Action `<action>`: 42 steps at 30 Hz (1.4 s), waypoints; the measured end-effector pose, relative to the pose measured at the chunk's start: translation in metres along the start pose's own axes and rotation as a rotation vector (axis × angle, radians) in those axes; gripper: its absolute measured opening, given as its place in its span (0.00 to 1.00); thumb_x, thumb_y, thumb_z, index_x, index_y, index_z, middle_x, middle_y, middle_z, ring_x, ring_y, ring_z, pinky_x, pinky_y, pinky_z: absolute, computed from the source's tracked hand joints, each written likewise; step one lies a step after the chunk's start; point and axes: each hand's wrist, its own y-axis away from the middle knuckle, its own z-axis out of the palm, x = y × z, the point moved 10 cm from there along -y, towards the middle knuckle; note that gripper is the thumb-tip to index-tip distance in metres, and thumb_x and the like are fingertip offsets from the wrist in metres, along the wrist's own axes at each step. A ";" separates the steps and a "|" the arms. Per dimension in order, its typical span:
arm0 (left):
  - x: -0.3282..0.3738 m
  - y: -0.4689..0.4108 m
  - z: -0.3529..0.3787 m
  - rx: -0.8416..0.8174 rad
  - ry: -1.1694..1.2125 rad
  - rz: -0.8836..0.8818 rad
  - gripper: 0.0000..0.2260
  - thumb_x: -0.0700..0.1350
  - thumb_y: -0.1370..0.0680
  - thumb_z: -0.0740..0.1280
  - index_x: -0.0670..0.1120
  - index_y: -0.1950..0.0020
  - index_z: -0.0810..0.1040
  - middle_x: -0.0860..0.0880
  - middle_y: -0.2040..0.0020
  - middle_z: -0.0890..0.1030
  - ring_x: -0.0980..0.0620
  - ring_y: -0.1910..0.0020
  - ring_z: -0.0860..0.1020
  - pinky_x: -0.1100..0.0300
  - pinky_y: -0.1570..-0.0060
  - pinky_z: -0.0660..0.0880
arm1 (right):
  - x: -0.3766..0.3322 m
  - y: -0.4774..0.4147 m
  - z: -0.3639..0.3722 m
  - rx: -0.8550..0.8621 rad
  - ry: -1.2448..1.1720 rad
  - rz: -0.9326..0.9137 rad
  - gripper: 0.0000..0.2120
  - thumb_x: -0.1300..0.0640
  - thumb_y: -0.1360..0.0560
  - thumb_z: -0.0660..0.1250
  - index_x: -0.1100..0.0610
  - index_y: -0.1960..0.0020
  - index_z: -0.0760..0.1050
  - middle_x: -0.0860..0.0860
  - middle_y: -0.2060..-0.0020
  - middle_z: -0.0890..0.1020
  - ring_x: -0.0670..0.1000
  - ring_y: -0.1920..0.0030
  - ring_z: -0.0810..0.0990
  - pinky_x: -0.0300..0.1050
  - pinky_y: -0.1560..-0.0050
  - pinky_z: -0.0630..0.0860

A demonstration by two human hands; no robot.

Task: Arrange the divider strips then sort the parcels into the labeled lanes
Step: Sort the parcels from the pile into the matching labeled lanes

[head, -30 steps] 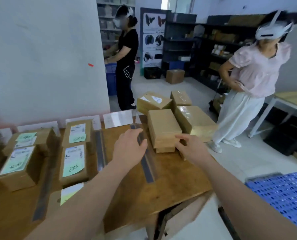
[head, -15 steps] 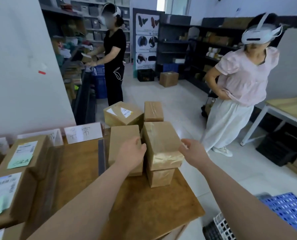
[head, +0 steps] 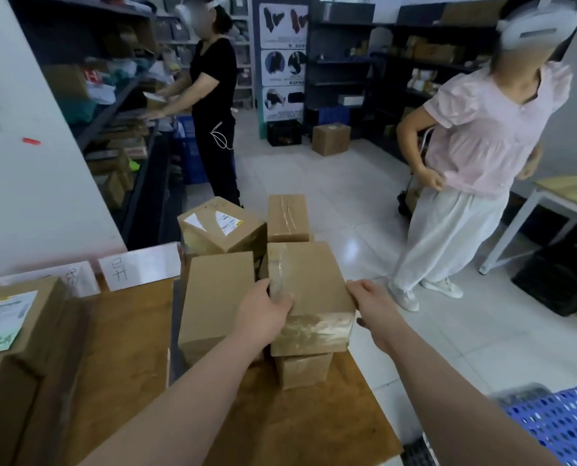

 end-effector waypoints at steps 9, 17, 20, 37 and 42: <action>0.004 0.047 -0.012 0.132 0.280 -0.005 0.22 0.47 0.20 0.66 0.60 0.29 0.65 0.61 0.41 0.75 0.61 0.45 0.75 0.66 0.54 0.71 | -0.007 -0.001 0.010 -0.331 -0.275 0.024 0.20 0.51 0.22 0.67 0.47 0.31 0.71 0.53 0.36 0.77 0.55 0.35 0.74 0.56 0.41 0.76; -0.001 0.088 0.012 0.079 0.506 -0.132 0.57 0.74 0.43 0.73 0.57 0.21 0.53 0.57 0.33 0.68 0.55 0.38 0.73 0.63 0.44 0.71 | -0.039 0.033 0.025 -0.574 -0.184 -0.051 0.37 0.43 0.42 0.80 0.59 0.38 0.76 0.53 0.49 0.85 0.54 0.49 0.85 0.51 0.47 0.80; 0.001 0.096 0.008 0.107 0.631 -0.179 0.62 0.75 0.50 0.75 0.58 0.22 0.54 0.53 0.29 0.70 0.49 0.33 0.73 0.49 0.32 0.69 | -0.056 0.045 0.033 -0.645 -0.254 -0.119 0.37 0.48 0.41 0.82 0.52 0.35 0.73 0.52 0.45 0.84 0.54 0.47 0.84 0.52 0.51 0.81; -0.046 0.145 -0.024 0.241 1.375 -0.197 0.22 0.55 0.22 0.61 0.49 0.30 0.72 0.41 0.41 0.82 0.38 0.43 0.82 0.33 0.46 0.76 | -0.058 0.088 0.097 -0.915 -0.238 -0.005 0.22 0.48 0.27 0.70 0.50 0.34 0.73 0.51 0.46 0.84 0.52 0.50 0.85 0.46 0.61 0.81; -0.061 0.160 -0.058 0.471 0.969 -0.133 0.19 0.44 0.17 0.60 0.58 0.28 0.69 0.50 0.35 0.76 0.49 0.48 0.84 0.46 0.53 0.82 | -0.055 0.087 0.104 -0.888 -0.132 -0.102 0.24 0.51 0.26 0.71 0.48 0.31 0.70 0.50 0.46 0.85 0.53 0.45 0.83 0.57 0.44 0.79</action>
